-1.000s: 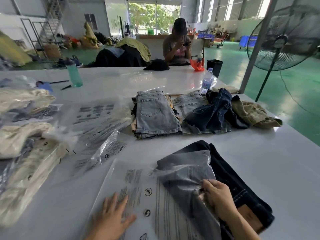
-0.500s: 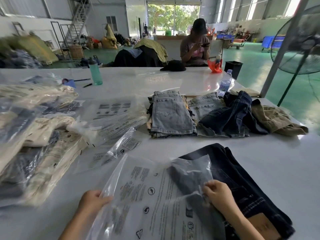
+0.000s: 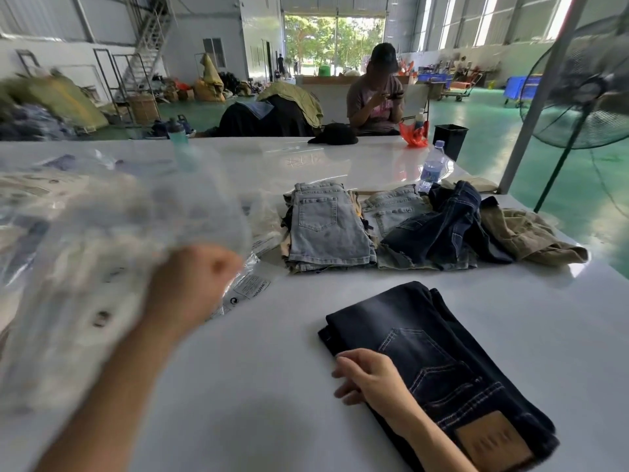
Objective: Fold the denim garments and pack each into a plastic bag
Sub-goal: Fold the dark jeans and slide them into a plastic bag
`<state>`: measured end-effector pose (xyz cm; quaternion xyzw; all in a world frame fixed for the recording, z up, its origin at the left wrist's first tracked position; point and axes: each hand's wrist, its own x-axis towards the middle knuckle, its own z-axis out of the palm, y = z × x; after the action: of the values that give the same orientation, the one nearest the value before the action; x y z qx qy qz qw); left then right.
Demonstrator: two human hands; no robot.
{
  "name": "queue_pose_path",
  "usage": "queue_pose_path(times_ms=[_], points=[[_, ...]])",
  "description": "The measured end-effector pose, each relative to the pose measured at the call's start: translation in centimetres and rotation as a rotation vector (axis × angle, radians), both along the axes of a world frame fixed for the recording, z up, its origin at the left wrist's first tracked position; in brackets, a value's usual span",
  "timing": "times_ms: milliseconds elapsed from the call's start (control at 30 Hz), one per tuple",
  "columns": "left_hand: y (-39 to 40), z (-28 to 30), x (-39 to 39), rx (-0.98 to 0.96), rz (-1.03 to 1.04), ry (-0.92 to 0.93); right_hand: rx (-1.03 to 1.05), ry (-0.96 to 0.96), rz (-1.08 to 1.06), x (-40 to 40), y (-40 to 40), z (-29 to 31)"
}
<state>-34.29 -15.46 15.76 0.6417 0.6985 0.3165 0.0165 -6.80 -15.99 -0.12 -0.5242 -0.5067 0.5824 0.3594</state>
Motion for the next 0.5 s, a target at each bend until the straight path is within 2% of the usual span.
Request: queue_pose_path(times_ms=[100, 167, 233, 267, 333, 500], points=[[-0.8, -7.0, 9.1, -0.392, -0.239, 0.020, -0.124, 0.153, 0.020, -2.2, -0.6, -0.1], [-1.5, -11.4, 10.4, -0.546, -0.257, -0.114, -0.194, 0.198, -0.006, -3.1, -0.9, -0.7], [-2.1, -14.1, 10.1, -0.613, -0.265, -0.335, -0.231, 0.202, -0.067, -3.2, -1.1, -1.3], [-2.7, -14.6, 10.1, -0.627, -0.267, -0.383, -0.243, 0.214, -0.107, -3.1, -1.1, -1.5], [-3.3, -15.2, 10.1, -0.653, -0.255, -0.471, -0.256, 0.230, -0.132, -2.8, -1.3, -1.8], [-3.6, -14.9, 8.4, -0.613, -0.197, -0.584, -0.295, 0.256, 0.013, -2.9, -1.6, -1.8]])
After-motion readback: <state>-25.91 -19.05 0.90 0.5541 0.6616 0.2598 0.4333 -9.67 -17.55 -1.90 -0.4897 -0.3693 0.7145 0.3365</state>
